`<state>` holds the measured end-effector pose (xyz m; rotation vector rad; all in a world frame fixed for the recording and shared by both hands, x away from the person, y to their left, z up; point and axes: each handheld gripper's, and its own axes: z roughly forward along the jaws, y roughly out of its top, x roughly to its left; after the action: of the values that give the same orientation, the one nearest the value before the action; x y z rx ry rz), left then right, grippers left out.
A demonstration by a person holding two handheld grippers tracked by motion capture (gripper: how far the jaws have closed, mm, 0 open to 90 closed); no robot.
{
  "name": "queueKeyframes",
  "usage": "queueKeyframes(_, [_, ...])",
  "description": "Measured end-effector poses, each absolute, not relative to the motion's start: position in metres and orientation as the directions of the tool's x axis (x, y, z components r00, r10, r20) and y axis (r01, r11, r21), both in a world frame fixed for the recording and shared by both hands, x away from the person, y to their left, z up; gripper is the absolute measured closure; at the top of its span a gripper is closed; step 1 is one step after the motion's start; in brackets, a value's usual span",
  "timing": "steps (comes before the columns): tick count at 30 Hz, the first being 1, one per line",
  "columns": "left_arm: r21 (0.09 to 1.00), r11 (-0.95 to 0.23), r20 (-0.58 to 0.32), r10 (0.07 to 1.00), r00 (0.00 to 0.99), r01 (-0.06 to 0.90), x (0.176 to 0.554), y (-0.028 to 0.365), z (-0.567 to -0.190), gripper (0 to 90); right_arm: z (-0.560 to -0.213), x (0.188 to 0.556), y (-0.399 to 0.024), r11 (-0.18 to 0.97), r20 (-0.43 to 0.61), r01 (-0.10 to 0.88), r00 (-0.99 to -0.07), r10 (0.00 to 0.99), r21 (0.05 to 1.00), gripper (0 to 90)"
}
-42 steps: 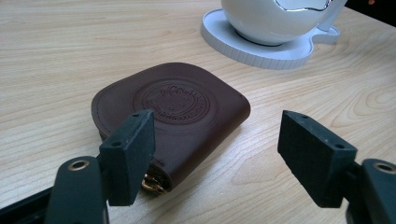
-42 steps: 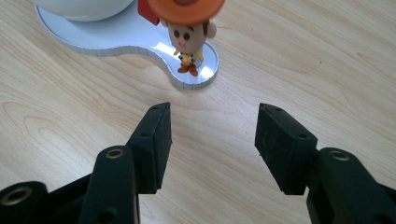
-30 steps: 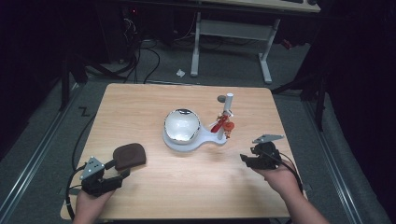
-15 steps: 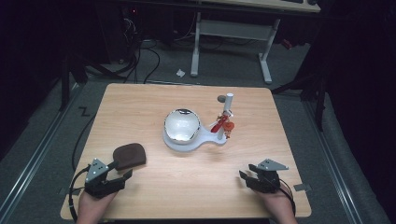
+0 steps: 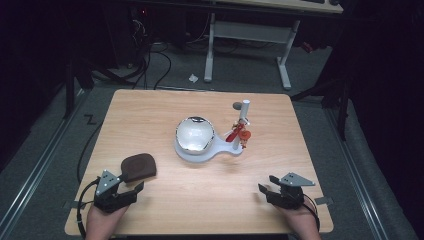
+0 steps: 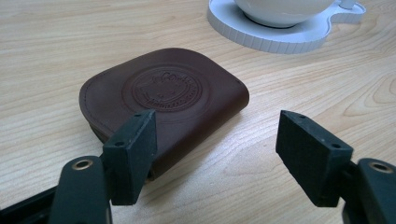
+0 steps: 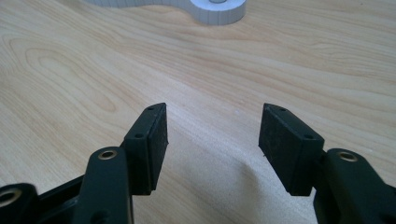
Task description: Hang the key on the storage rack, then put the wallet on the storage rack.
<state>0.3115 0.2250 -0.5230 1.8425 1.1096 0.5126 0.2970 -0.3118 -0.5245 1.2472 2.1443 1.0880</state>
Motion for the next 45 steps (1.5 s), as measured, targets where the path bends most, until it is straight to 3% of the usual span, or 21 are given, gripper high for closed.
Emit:
queueKeyframes(12, [0.834, -0.197, -0.091, 0.872, 0.481, 0.515, 0.324, 0.233, -0.518, 28.7, -0.525, 0.296, -0.314, 0.272, 0.029, 0.526, -0.495, 0.868, 0.806, 42.7])
queueKeyframes(17, [0.813, -0.158, -0.105, 0.907, 0.408, 0.56, 0.332, 0.255, -0.513, 29.5, -0.525, 0.294, -0.31, 0.297, 0.01, 0.513, -0.513, 0.859, 0.805, 43.2])
queueKeyframes(21, [0.794, -0.103, -0.166, 0.911, 0.377, 0.599, 0.341, 0.265, -0.513, 33.9, -0.527, 0.294, -0.31, 0.286, 0.032, 0.524, -0.515, 0.857, 0.802, 43.6])
queueKeyframes(28, [0.786, -0.076, -0.181, 0.92, 0.347, 0.613, 0.367, 0.26, -0.515, 38.3, -0.529, 0.296, -0.305, 0.303, 0.026, 0.523, -0.53, 0.847, 0.796, 43.8])
queueKeyframes(31, [0.768, 0.028, -0.287, 0.908, 0.305, 0.64, 0.378, 0.264, -0.525, 38.9, -0.53, 0.296, -0.304, 0.315, 0.015, 0.532, -0.526, 0.85, 0.786, 44.0])
queueKeyframes(33, [0.773, 0.048, -0.308, 0.9, 0.308, 0.633, 0.38, 0.263, -0.527, 46.0, -0.531, 0.296, -0.304, 0.321, 0.009, 0.532, -0.526, 0.85, 0.784, 44.2])
queueKeyframes(36, [0.766, 0.08, -0.352, 0.883, 0.312, 0.638, 0.383, 0.264, -0.529, 49.6, -0.531, 0.295, -0.305, 0.315, 0.014, 0.534, -0.523, 0.852, 0.785, 44.1])
queueKeyframes(40, [0.786, 0.087, -0.346, 0.883, 0.318, 0.612, 0.386, 0.266, -0.522, 56.5, -0.531, 0.294, -0.304, 0.312, 0.014, 0.534, -0.52, 0.854, 0.786, 44.2])
queueKeyframes(45, [0.755, 0.058, -0.34, 0.886, 0.314, 0.654, 0.394, 0.268, -0.526, 58.8, -0.531, 0.294, -0.304, 0.309, 0.016, 0.537, -0.516, 0.856, 0.785, 44.3])
